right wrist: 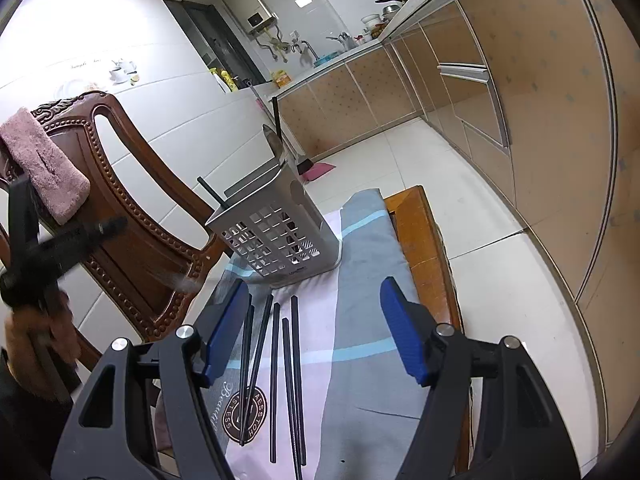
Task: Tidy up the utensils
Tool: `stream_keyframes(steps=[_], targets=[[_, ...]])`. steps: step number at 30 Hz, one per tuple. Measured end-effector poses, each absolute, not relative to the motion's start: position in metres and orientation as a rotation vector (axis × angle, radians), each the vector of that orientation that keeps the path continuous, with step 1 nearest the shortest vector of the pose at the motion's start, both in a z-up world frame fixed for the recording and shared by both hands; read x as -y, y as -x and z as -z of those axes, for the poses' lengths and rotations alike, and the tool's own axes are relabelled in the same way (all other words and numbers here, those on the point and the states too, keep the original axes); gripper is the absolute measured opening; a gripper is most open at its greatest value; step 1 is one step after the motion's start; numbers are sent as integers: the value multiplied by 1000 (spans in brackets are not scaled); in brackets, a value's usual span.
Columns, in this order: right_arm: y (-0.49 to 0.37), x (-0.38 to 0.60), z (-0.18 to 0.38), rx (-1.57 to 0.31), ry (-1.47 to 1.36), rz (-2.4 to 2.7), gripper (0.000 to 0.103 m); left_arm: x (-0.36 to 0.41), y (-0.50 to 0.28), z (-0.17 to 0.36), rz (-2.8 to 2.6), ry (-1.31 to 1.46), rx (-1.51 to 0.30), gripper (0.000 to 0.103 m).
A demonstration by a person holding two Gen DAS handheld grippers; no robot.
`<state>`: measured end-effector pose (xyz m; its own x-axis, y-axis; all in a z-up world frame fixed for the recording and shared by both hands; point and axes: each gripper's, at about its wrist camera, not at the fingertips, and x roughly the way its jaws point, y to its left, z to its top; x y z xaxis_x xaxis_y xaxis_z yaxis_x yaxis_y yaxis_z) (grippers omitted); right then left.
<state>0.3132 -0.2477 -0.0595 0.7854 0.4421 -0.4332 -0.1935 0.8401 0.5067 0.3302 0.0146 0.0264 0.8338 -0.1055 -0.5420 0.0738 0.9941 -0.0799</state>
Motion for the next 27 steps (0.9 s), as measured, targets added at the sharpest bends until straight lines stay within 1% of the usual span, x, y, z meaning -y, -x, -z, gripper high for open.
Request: stream_keyframes(steps=[2,5,6,7,8,9,13,17,19,23,26,27], targets=[[-314,247,61,-576,-458,-357,67,-14,-335,-35,101,55,-584,7],[-314,248,60,-575,-462,-358,67,-13,-332,-38,106,35,-585,7],[-313,249,60,-573,-464,-356,67,-11,-331,-33,102,20,-591,9],[-313,250,61,-573,-468,-356,67,-11,-331,-25,98,11,-604,15],[-313,251,61,-574,-470,-356,67,-11,-331,-17,93,10,-619,46],[-313,251,61,-578,-473,-356,67,-14,-326,-3,66,30,-641,66],[-315,251,64,-596,-487,-363,67,-30,-318,57,-4,203,-771,65],[-316,248,64,-604,-483,-373,67,-43,-315,119,-164,361,-853,65],[-317,246,66,-618,-483,-379,67,-45,-316,134,-253,347,-846,64],[-316,247,65,-618,-484,-383,67,-41,-319,148,-288,266,-878,63],[-318,250,67,-624,-498,-384,68,-57,-308,156,-327,416,-867,62],[-319,251,67,-629,-506,-385,68,-60,-306,158,-342,452,-860,58]])
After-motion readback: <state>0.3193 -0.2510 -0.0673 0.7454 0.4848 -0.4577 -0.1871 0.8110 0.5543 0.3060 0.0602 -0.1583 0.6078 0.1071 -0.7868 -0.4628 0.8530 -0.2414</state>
